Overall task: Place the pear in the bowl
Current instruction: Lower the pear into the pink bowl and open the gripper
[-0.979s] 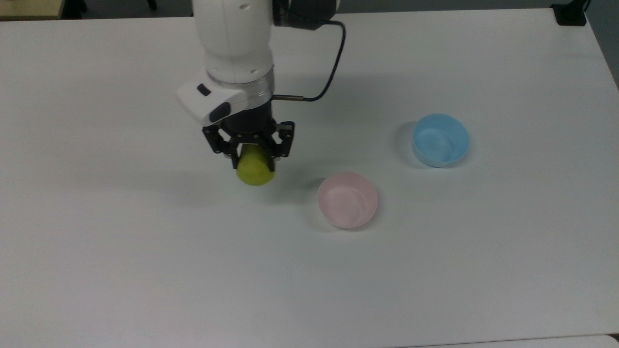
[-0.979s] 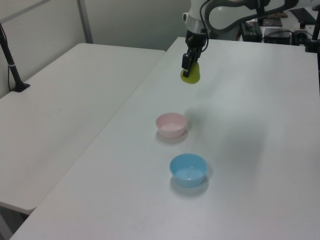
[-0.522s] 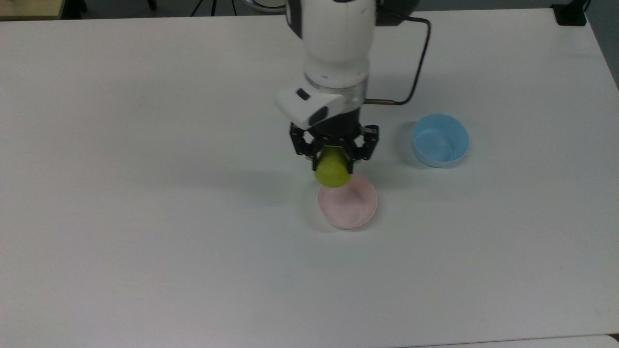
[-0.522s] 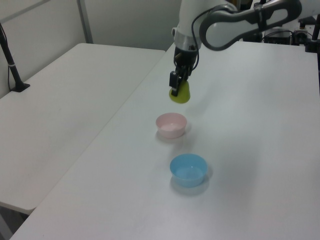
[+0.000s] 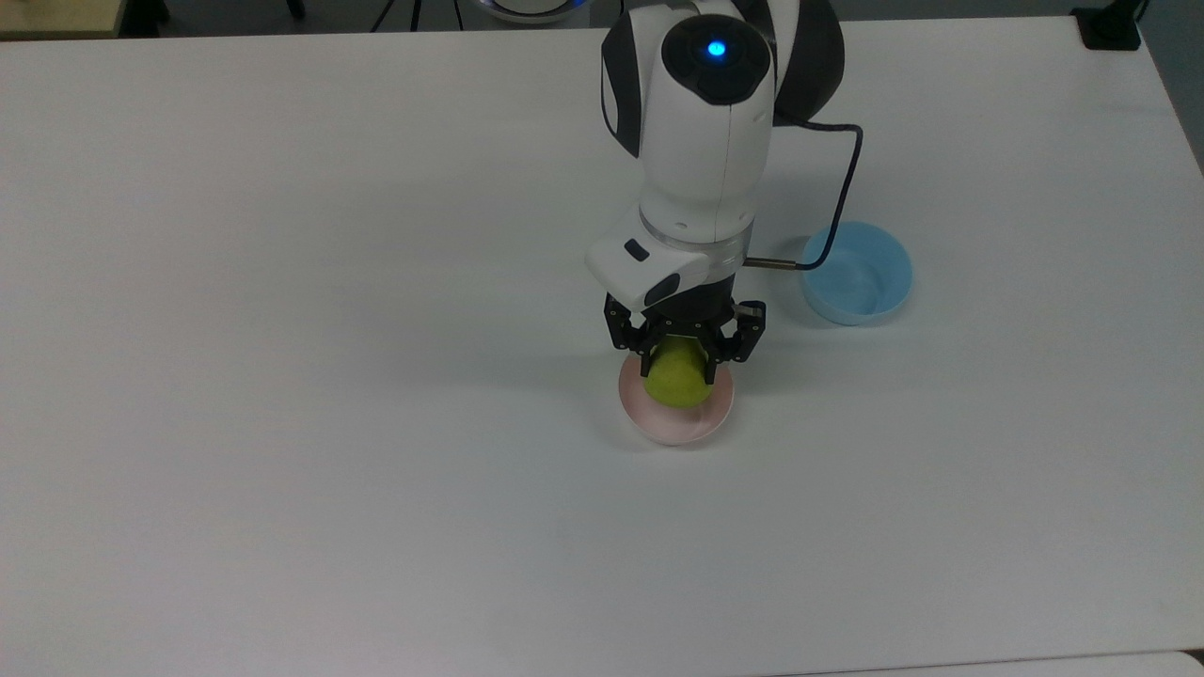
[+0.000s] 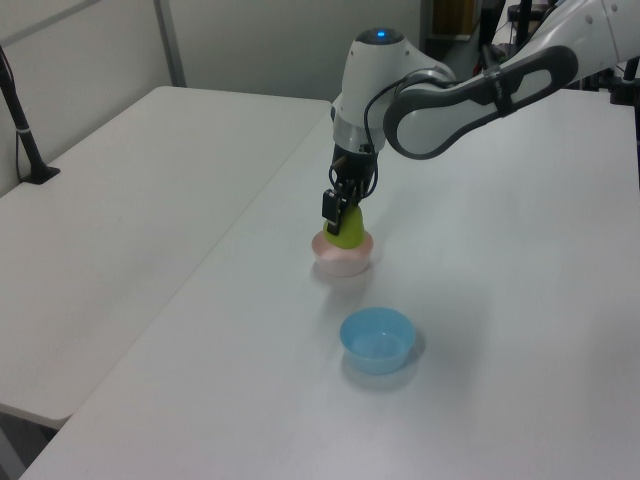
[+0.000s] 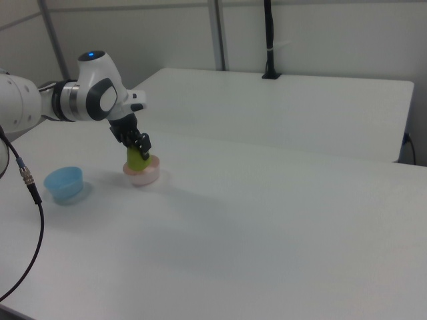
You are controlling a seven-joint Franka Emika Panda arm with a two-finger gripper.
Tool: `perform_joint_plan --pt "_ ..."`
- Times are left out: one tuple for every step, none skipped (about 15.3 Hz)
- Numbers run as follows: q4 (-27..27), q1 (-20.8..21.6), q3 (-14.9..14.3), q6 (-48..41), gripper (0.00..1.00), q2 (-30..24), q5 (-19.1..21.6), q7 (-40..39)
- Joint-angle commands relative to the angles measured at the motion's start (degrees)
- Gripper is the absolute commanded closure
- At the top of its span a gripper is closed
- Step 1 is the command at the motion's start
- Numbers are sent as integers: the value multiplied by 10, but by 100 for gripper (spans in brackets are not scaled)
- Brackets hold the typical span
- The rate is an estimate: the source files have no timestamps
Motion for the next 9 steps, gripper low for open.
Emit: perform_joint_plan --pt "9 3 -3 21 48 23 -2 9" --pt "9 3 -3 21 32 23 -5 10" --pt "9 2 -3 20 30 23 -8 10" --pt "9 1 -3 20 30 23 -8 10" --pt "9 2 -3 20 17 22 -8 11" --pt "9 3 -3 20 0 21 -8 11" --pt "9 2 -4 19 0 16 -8 11" --pt "9 -2 -4 16 0 2 -9 10" --pt "6 -3 -3 13 0 -14 -9 8"
